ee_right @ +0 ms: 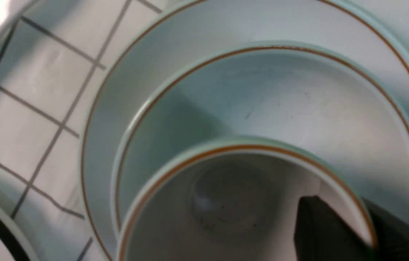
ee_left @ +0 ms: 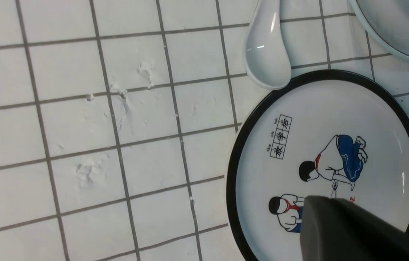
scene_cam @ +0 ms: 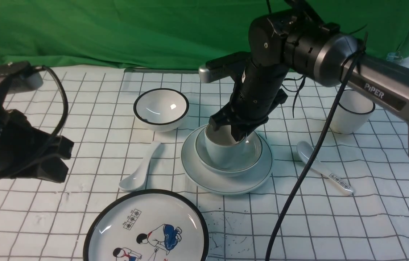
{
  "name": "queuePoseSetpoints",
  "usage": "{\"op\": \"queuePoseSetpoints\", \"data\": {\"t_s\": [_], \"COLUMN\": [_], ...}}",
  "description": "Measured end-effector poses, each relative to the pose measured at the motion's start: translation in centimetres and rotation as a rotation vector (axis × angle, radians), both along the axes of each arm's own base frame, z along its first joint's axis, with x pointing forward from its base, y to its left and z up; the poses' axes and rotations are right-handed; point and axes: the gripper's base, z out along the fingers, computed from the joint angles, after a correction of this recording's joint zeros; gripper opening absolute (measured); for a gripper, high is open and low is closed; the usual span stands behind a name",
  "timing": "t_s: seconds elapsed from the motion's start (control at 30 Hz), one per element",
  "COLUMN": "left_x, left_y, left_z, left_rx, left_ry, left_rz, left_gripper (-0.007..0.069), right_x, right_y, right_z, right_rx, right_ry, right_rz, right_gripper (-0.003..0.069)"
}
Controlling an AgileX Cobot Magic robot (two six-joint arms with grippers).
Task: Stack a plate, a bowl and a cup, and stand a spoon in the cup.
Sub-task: Use the right arm to put the blue teacup into the blue rice bowl in the middle
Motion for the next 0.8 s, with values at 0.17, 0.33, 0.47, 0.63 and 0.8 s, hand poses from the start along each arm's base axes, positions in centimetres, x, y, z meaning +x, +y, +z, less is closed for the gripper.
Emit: {"op": "queuePoseSetpoints", "data": {"t_s": [0.17, 0.33, 0.47, 0.63, 0.8], "left_x": [0.0, 0.0, 0.0, 0.2, 1.9], "left_y": [0.0, 0.0, 0.0, -0.3, -1.4], "left_z": [0.0, 0.0, 0.0, 0.1, 0.2], "left_rx": [-0.003, -0.003, -0.005, -0.042, -0.043], "left_ry": [0.0, 0.0, 0.0, -0.016, -0.064], "left_rz": [0.001, 0.001, 0.001, 0.016, -0.004], "left_gripper": [0.0004, 0.0004, 0.0004, 0.0004, 0.0004], "right_x": [0.2, 0.5, 0.5, 0.2, -1.5], "right_y": [-0.4, -0.5, -0.5, -0.7, -1.7], "right_z": [0.1, -0.4, -0.6, 0.4, 6.0], "right_rx": [-0.032, -0.029, -0.027, -0.019, 0.012], "right_ry": [-0.025, -0.014, -0.009, -0.017, -0.086], "right_rz": [-0.027, -0.072, -0.092, -0.097, -0.064], "right_gripper": [0.0103, 0.0108, 0.0213, 0.0449, 0.0484]}}
